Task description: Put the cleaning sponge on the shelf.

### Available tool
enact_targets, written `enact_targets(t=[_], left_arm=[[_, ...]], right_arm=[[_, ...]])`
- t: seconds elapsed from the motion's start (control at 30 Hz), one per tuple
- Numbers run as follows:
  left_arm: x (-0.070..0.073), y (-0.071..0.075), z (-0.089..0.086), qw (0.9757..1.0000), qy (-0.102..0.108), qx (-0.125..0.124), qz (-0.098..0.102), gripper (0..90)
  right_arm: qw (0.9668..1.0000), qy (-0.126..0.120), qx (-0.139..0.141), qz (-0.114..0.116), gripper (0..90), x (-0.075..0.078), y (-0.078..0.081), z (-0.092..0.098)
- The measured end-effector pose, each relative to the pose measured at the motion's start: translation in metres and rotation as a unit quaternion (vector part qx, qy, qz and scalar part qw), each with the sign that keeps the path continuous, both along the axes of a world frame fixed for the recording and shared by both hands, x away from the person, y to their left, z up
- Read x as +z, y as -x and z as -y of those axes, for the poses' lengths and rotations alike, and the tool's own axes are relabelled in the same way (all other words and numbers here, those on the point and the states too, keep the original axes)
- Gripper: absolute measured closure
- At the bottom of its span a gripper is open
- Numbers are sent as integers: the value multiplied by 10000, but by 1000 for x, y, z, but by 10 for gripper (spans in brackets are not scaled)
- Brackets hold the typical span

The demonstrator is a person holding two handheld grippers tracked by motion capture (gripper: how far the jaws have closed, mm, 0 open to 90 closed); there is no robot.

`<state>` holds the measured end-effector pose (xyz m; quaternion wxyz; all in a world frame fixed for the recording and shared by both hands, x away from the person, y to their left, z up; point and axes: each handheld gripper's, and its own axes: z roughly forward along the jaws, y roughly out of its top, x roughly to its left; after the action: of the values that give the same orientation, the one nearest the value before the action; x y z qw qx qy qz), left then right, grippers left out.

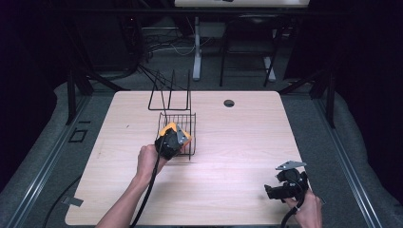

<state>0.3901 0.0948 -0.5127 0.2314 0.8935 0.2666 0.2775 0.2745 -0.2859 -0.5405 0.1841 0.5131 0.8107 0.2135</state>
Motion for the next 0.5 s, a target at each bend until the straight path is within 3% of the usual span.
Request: enact_targets(t=[0.5], left_arm=[[-6,-1,8,9997,33,-50,-231,689]], right_arm=[[10000,-3,3,-4,72,0,0,0]])
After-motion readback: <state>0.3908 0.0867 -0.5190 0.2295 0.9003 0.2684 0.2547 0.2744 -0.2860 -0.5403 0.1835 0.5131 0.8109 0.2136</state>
